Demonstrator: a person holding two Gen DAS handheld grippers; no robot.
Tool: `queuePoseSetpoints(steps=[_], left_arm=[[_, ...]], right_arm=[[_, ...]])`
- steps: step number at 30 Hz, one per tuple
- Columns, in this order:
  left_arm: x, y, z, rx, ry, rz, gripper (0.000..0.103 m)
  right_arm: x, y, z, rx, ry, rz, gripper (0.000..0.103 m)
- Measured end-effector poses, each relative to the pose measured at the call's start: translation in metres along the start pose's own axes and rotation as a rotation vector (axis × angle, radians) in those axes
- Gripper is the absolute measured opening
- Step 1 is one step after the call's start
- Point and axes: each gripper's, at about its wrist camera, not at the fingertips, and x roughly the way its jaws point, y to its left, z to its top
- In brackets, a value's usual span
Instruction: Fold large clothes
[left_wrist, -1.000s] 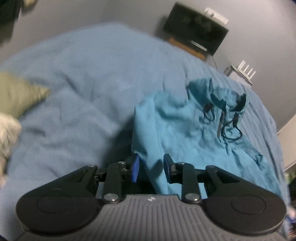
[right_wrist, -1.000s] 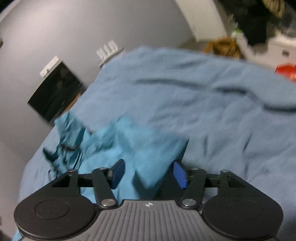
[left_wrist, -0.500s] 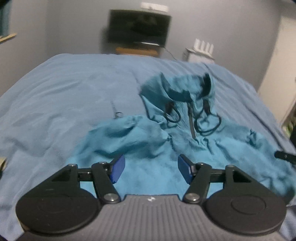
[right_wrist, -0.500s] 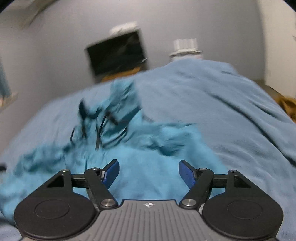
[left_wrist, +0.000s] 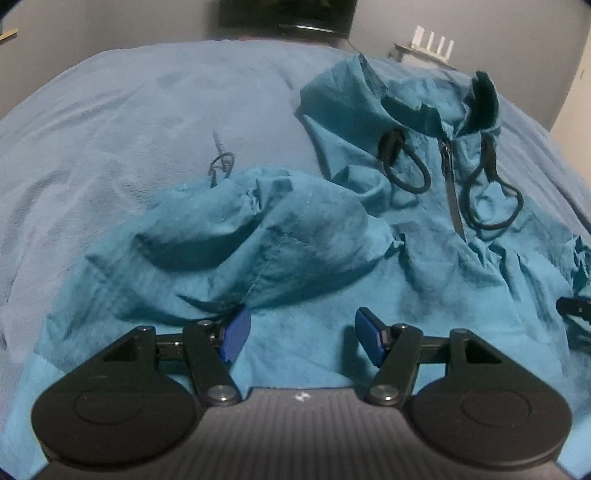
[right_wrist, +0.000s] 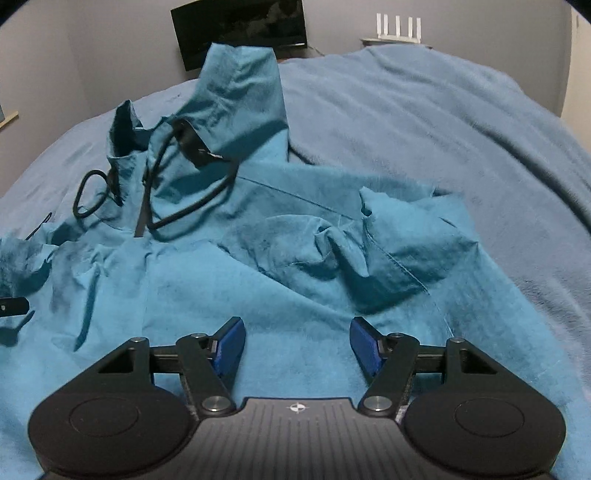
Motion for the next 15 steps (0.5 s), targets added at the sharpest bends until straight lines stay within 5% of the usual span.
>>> queuePoseSetpoints(steps=[9,15], left_arm=[[-0.062,-0.017,0.058,0.098,-0.174,-0.115,0.062],[-0.008,0.000,0.136,0.061,-0.214,-0.138,0.062]], right_arm=[[-0.046,0.003,0.023,-0.034,-0.161,0.084,0.066],[-0.028,-0.011,0.096,0.041,-0.225,0.126,0.060]])
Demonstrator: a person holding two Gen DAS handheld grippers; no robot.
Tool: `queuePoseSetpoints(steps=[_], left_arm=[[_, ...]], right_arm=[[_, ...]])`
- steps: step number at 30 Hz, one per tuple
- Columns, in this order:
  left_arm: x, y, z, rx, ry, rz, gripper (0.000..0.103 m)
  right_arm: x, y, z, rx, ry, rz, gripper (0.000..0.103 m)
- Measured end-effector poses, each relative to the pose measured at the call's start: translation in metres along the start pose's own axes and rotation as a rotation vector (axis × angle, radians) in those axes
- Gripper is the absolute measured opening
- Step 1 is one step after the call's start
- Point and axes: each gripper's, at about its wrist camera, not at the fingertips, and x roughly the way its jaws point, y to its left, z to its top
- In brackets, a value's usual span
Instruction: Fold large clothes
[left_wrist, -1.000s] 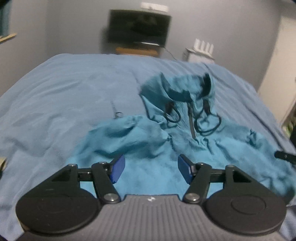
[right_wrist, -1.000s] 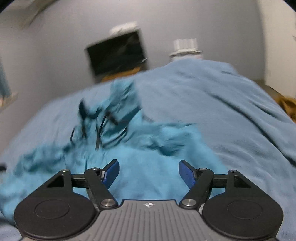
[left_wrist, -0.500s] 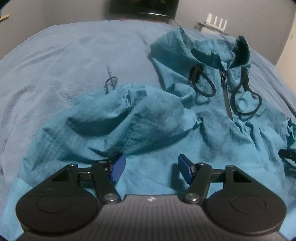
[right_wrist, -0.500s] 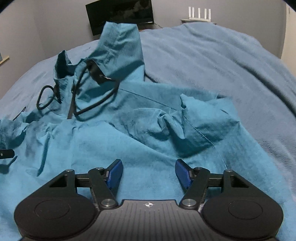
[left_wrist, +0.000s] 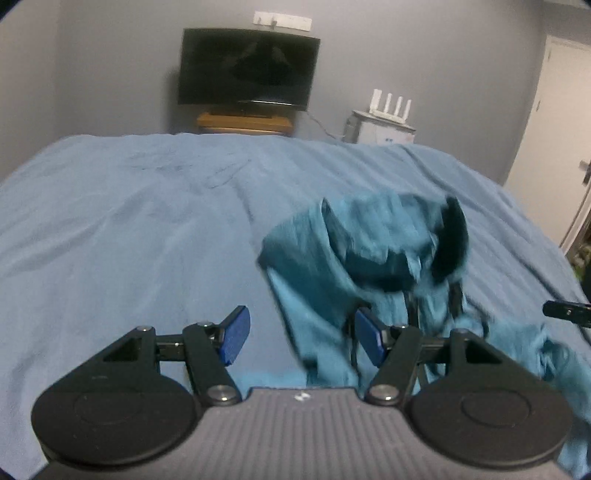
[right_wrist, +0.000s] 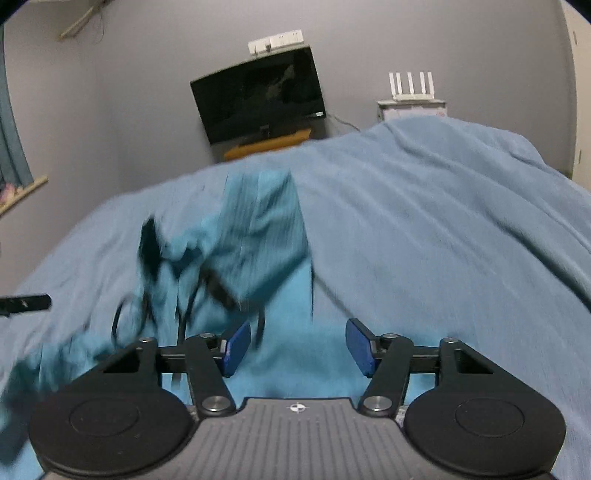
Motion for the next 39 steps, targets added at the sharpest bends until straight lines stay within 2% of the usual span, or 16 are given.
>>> queuePoseSetpoints(steps=[5,10,14,16,24,25,26,28,29,30,31,32,33,36,39], left_arm=[[0.067,0.033,0.037,-0.142,-0.007,0.031,0.062],[0.129,0.054,0.054,-0.219,0.028,0.088,0.062],[0.163,0.064,0.056,-0.301,0.034,0.012,0.062],[0.179,0.061,0.057,-0.310,0.038,-0.023,0.062],[0.228,0.060,0.055,-0.357,0.080,-0.094,0.061],[0.230,0.059,0.054,-0.343,0.079,-0.098,0.059],[0.230,0.059,0.053,-0.325,0.076,-0.097,0.046],[0.230,0.056,0.051,-0.295,0.079,-0.101,0.033],[0.228,0.056,0.050,-0.286,0.077,-0.102,0.023],[0.226,0.054,0.051,-0.267,0.069,-0.100,0.020],[0.221,0.051,0.052,-0.246,0.058,-0.103,0.013],[0.213,0.048,0.053,-0.228,0.045,-0.108,0.007],[0.206,0.047,0.055,-0.220,0.034,-0.124,0.005],[0.177,0.038,0.063,-0.192,-0.012,-0.164,0.004],[0.131,0.027,0.069,-0.175,-0.064,-0.225,0.003]], right_arm=[[0.053,-0.009,0.053,0.044,-0.033,0.019,0.060],[0.119,-0.016,0.087,0.104,-0.022,0.018,0.060],[0.162,-0.017,0.093,0.126,0.002,0.047,0.061],[0.180,-0.018,0.092,0.132,0.015,0.057,0.061],[0.240,-0.030,0.087,0.180,0.072,0.115,0.067],[0.245,-0.031,0.086,0.184,0.078,0.122,0.067],[0.250,-0.032,0.084,0.194,0.083,0.133,0.068],[0.257,-0.039,0.079,0.237,0.098,0.172,0.068],[0.259,-0.041,0.076,0.266,0.106,0.195,0.063],[0.260,-0.044,0.073,0.303,0.112,0.229,0.046],[0.261,-0.045,0.071,0.330,0.104,0.256,0.035],[0.258,-0.046,0.070,0.347,0.093,0.271,0.017],[0.253,-0.044,0.069,0.338,0.080,0.273,0.011],[0.227,-0.037,0.074,0.272,0.018,0.272,0.007],[0.181,-0.033,0.077,0.263,-0.066,0.325,0.006]])
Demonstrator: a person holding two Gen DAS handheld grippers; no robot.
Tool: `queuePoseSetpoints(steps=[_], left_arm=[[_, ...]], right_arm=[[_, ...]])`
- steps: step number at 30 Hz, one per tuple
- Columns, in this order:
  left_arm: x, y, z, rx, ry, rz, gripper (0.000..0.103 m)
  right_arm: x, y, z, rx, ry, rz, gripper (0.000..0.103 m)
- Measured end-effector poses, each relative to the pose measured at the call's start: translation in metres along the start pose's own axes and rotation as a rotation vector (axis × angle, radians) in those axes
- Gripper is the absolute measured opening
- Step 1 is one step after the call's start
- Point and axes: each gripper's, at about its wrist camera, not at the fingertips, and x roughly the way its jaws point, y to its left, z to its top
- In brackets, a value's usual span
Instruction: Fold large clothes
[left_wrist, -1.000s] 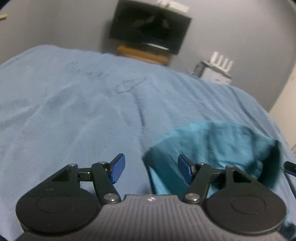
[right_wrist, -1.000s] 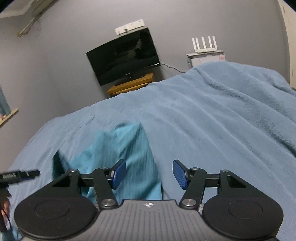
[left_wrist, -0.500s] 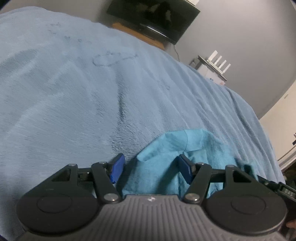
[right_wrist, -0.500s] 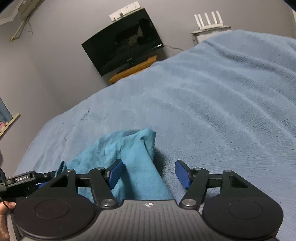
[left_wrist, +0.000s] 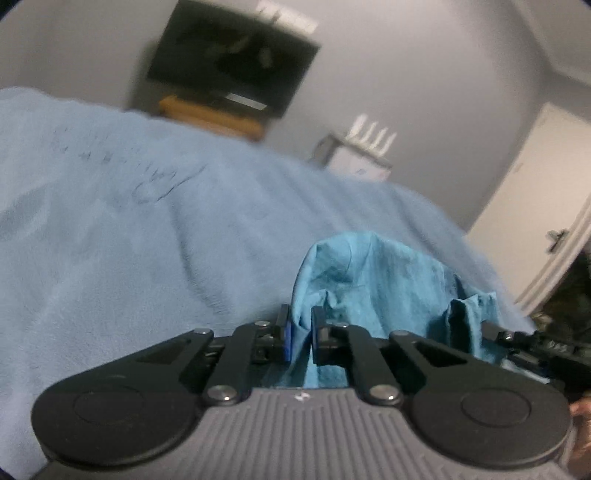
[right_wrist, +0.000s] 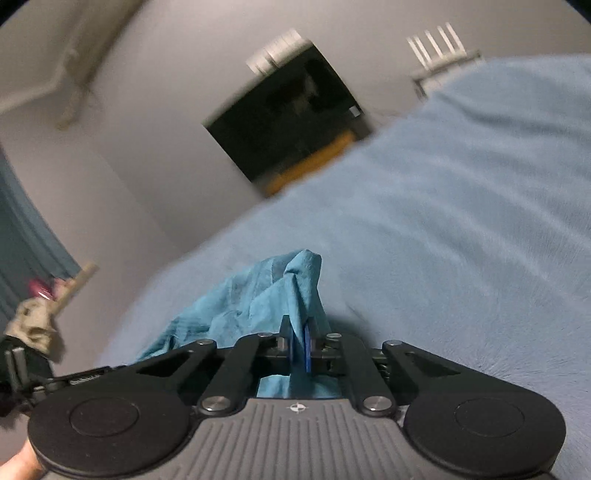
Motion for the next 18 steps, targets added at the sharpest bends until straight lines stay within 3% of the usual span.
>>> queuePoseSetpoints(steps=[6,10,15,18], left_arm=[[-0.103,-0.044,-0.023,0.068,-0.055,-0.108,0.003],[-0.157,-0.064,-0.060,0.112,-0.053,-0.125,0.004],[-0.199,-0.063,-0.113,0.053,-0.017,-0.138,0.004],[-0.214,-0.064,-0.147,0.095,0.057,-0.093,0.004]], right_arm=[[-0.100,0.035,-0.024,-0.083,-0.098,0.045,0.006],[-0.161,0.047,-0.062,-0.134,-0.119,0.046,0.006],[-0.235,0.054,-0.116,-0.170,-0.093,0.035,0.005],[-0.269,0.054,-0.150,-0.214,-0.010,-0.007,0.007]])
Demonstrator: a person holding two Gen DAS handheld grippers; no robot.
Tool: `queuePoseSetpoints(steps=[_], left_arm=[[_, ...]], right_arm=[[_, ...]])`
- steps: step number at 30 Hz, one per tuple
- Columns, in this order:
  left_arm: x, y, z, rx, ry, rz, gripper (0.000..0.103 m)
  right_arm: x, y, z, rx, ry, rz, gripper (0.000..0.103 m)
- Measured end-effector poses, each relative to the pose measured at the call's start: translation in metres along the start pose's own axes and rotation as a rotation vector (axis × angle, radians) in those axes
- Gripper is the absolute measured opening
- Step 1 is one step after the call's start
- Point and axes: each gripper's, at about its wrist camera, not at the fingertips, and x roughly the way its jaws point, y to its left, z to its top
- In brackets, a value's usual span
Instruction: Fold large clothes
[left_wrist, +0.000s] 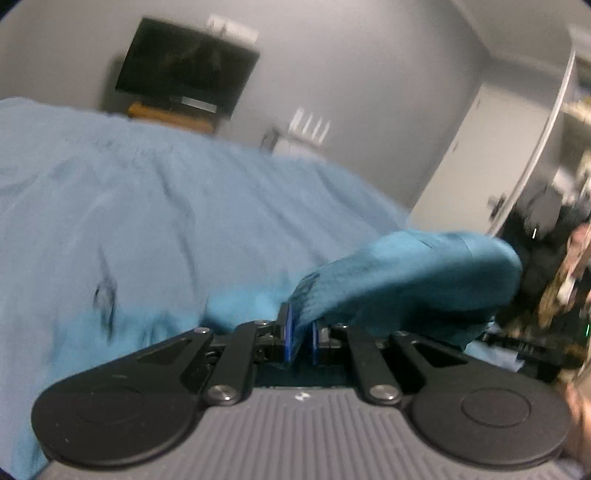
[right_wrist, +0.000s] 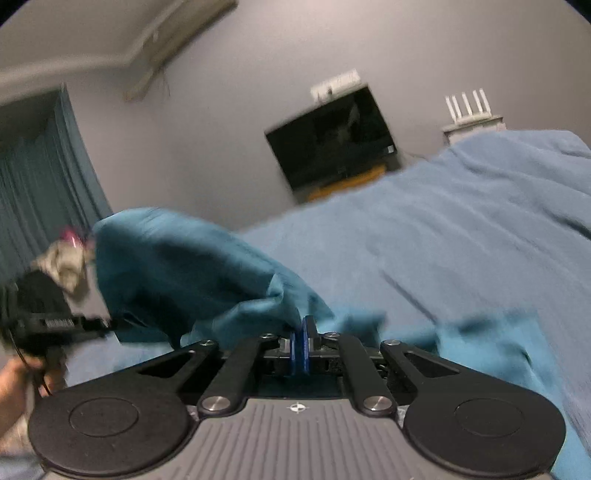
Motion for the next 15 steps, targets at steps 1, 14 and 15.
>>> queuePoseSetpoints(steps=[1,14,15], left_arm=[[-0.002,-0.002,-0.011,0.009,0.044,0.017,0.005],[-0.072,-0.061,-0.018,0.050,0.004,0.173,0.044],[-0.066,-0.070,-0.015,0.063,-0.006,0.178,0.044]], right_arm=[[-0.008,-0.002,-0.009,0.006,0.041,-0.013,0.009],[-0.079,0.055,-0.015,-0.077,0.071,-0.189,0.045],[-0.069,0.066,-0.009,-0.098,0.076,-0.197,0.045]])
